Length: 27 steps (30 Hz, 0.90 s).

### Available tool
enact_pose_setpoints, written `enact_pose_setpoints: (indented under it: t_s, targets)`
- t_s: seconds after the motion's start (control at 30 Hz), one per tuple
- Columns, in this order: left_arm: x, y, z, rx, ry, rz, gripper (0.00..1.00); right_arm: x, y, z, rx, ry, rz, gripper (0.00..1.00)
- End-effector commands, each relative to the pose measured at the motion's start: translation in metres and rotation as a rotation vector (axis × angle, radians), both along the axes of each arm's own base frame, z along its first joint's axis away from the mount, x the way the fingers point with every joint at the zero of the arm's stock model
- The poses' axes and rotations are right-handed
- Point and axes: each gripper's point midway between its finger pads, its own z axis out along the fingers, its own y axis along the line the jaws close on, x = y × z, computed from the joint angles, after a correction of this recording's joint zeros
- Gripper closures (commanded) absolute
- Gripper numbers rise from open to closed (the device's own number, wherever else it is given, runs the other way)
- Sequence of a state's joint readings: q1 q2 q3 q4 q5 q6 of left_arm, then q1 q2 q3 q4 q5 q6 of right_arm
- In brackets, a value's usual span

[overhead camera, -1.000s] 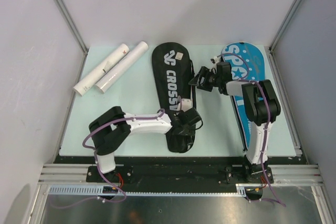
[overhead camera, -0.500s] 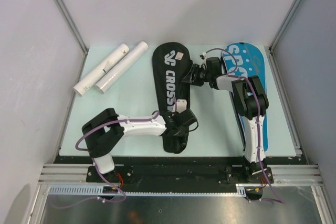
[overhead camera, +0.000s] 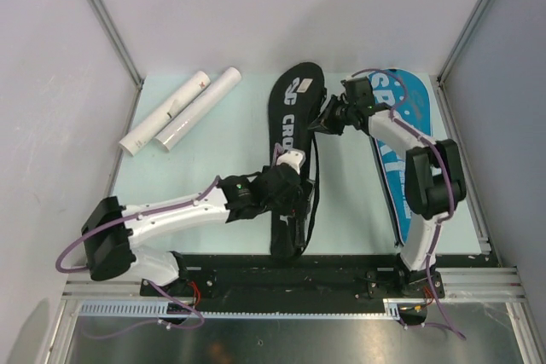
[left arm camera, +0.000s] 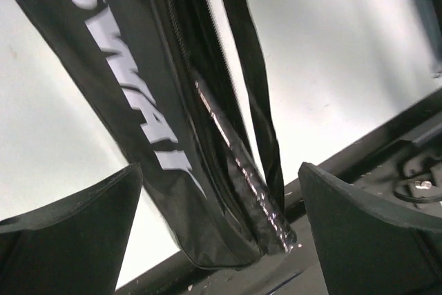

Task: Pack up the badminton gear
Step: Zip the racket bag at the center of the board.

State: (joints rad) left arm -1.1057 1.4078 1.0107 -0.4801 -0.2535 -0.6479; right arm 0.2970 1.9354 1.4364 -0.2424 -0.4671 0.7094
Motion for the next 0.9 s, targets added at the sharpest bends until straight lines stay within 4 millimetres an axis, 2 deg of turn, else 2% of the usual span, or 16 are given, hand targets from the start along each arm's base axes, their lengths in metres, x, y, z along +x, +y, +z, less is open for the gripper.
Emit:
enact_pose_setpoints:
  t_s: [0.0,0.07,0.1,0.13,0.17,0.27,0.37,0.43,0.47,0.53,0.63,0.7,0.73,0.8,0.87]
  targets:
    - [0.013,-0.023,0.056,-0.056,-0.156,-0.168,0.0,-0.023,-0.014,0.059,-0.011,0.051,-0.161,1.0]
    - [0.026,-0.032,0.074,-0.061,-0.241,-0.183,0.0,-0.033,-0.014,0.063,-0.028,0.094,-0.252,1.0]
    - [0.034,-0.033,0.08,-0.042,-0.303,-0.205,0.01,-0.037,-0.011,0.073,-0.017,0.082,-0.262,1.0]
    - [0.04,-0.034,0.084,-0.039,-0.342,-0.197,0.01,-0.041,-0.012,0.074,-0.022,0.1,-0.285,1.0]
    - [0.048,-0.04,0.091,-0.06,-0.387,-0.193,0.01,-0.047,-0.005,0.076,-0.012,0.118,-0.296,1.0]
    - [0.064,-0.047,0.098,-0.03,-0.494,-0.225,0.0,-0.057,-0.008,0.081,-0.033,0.137,-0.342,1.0]
    - [0.088,-0.049,0.092,0.035,-0.53,-0.188,0.03,-0.065,-0.014,0.088,-0.03,0.159,-0.401,1.0]
    - [0.103,-0.042,0.083,0.078,-0.535,-0.14,0.08,-0.068,-0.015,0.095,-0.027,0.147,-0.429,1.0]
    - [0.107,-0.039,0.079,0.088,-0.532,-0.131,0.13,-0.07,-0.018,0.1,-0.021,0.141,-0.442,1.0]
    - [0.117,-0.032,0.074,0.118,-0.545,-0.095,0.16,-0.07,-0.023,0.104,-0.021,0.126,-0.466,1.0]
    - [0.121,-0.031,0.069,0.132,-0.547,-0.084,0.17,-0.074,-0.023,0.104,-0.005,0.152,-0.464,1.0]
    - [0.124,-0.032,0.066,0.136,-0.546,-0.095,0.31,-0.079,-0.02,0.103,0.009,0.17,-0.462,1.0]
    - [0.127,-0.032,0.059,0.151,-0.538,-0.092,0.42,-0.081,-0.017,0.105,0.023,0.175,-0.464,1.0]
    - [0.127,-0.038,0.057,0.122,-0.514,-0.131,0.51,-0.084,-0.018,0.109,0.027,0.162,-0.47,1.0]
    - [0.123,-0.041,0.057,0.083,-0.489,-0.162,0.72,-0.083,-0.026,0.109,0.015,0.143,-0.491,1.0]
